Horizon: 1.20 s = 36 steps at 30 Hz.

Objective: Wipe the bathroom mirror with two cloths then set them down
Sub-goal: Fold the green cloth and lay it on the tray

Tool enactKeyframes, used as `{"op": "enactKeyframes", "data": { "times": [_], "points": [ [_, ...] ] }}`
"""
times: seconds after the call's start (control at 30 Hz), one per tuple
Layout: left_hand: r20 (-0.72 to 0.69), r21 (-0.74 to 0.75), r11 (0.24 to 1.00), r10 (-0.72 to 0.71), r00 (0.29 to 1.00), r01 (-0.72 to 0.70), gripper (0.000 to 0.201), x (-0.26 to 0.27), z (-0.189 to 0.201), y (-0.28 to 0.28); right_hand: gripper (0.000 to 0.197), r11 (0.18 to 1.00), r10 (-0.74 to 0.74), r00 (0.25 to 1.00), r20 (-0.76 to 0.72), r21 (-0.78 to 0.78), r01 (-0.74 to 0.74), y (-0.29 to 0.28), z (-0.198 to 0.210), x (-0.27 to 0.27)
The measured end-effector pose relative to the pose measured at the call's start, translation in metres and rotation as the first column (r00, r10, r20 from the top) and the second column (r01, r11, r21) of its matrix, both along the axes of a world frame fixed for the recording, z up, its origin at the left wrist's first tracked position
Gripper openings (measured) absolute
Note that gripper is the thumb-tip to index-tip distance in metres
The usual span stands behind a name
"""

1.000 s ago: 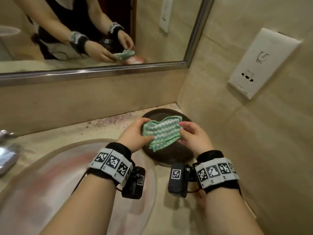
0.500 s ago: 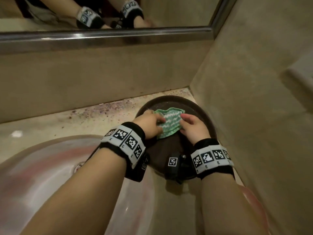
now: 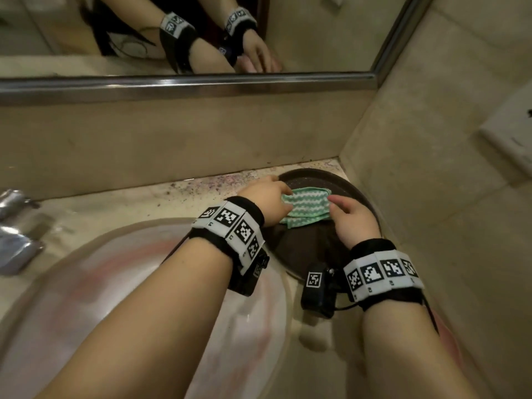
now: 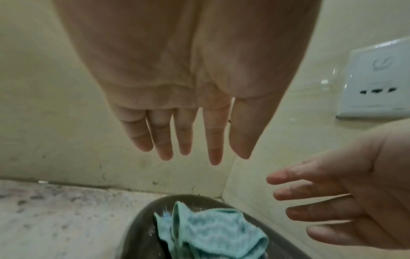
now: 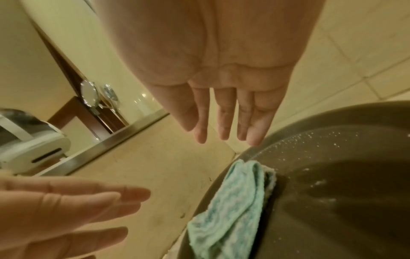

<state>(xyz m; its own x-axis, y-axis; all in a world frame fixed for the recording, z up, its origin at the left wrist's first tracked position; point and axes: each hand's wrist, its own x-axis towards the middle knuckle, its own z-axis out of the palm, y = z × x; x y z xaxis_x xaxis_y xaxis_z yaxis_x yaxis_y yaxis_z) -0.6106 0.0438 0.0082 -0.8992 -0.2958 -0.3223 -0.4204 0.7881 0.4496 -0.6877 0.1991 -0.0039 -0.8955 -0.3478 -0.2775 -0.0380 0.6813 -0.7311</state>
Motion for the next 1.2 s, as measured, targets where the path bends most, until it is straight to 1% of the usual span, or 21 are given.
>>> {"op": "enactKeyframes", "data": {
  "times": [0.13, 0.27, 0.37, 0.5, 0.57, 0.67, 0.73, 0.87, 0.97, 1.03, 1.1, 1.2],
  "points": [
    [-0.118, -0.004, 0.998, 0.056, 0.991, -0.057, 0.039, 0.040, 0.027, 0.000, 0.025, 0.997, -0.014, 0.996, -0.088, -0.079, 0.007, 0.001, 0.025, 0.034],
    [-0.188, 0.010, 0.992, 0.125, 0.974, -0.125, 0.036, 0.088, 0.045, 0.000, 0.027, 0.992, -0.008, 0.983, -0.183, -0.123, -0.015, 0.003, 0.048, 0.072],
    [-0.232, 0.020, 0.986, 0.166, 0.958, -0.165, 0.035, 0.128, 0.052, 0.002, 0.028, 0.989, -0.002, 0.975, -0.221, -0.145, -0.031, 0.003, 0.059, 0.104],
    [-0.239, 0.040, 0.971, 0.239, 0.941, -0.236, 0.034, 0.188, 0.057, 0.003, 0.028, 0.983, 0.070, 0.970, -0.234, -0.150, -0.107, -0.008, 0.063, 0.148],
    [-0.234, 0.038, 0.949, 0.314, 0.920, -0.314, 0.034, 0.220, 0.059, 0.003, 0.028, 0.972, 0.149, 0.963, -0.225, -0.147, -0.185, -0.016, 0.063, 0.171],
    [-0.219, 0.030, 0.889, 0.451, 0.865, -0.456, 0.033, 0.265, 0.060, 0.007, 0.028, 0.935, 0.285, 0.931, -0.229, -0.148, -0.323, -0.027, 0.063, 0.202],
    [-0.235, 0.026, 0.839, 0.533, 0.813, -0.543, 0.033, 0.292, 0.059, 0.013, 0.028, 0.903, 0.352, 0.907, -0.230, -0.170, -0.394, -0.032, 0.062, 0.218],
    [-0.229, 0.078, 0.703, 0.703, 0.673, -0.707, 0.034, 0.347, 0.051, 0.031, 0.027, 0.849, 0.458, 0.859, -0.227, -0.176, -0.499, -0.034, 0.058, 0.247],
    [-0.206, 0.082, 0.603, 0.789, 0.579, -0.793, 0.034, 0.396, 0.040, 0.047, 0.026, 0.799, 0.543, 0.817, -0.197, -0.180, -0.574, -0.035, 0.050, 0.276],
    [-0.189, 0.079, 0.536, 0.836, 0.515, -0.841, 0.034, 0.434, 0.033, 0.057, 0.026, 0.740, 0.620, 0.768, -0.162, -0.202, -0.641, -0.040, 0.043, 0.303],
    [-0.170, 0.068, 0.469, 0.875, 0.453, -0.881, 0.033, 0.471, 0.026, 0.063, 0.027, 0.667, 0.707, 0.693, -0.141, -0.193, -0.720, -0.047, 0.038, 0.332],
    [-0.166, 0.085, 0.397, 0.910, 0.380, -0.914, 0.034, 0.517, 0.015, 0.062, 0.027, 0.588, 0.785, 0.608, -0.121, -0.163, -0.792, -0.061, 0.034, 0.368]
  ]
}}
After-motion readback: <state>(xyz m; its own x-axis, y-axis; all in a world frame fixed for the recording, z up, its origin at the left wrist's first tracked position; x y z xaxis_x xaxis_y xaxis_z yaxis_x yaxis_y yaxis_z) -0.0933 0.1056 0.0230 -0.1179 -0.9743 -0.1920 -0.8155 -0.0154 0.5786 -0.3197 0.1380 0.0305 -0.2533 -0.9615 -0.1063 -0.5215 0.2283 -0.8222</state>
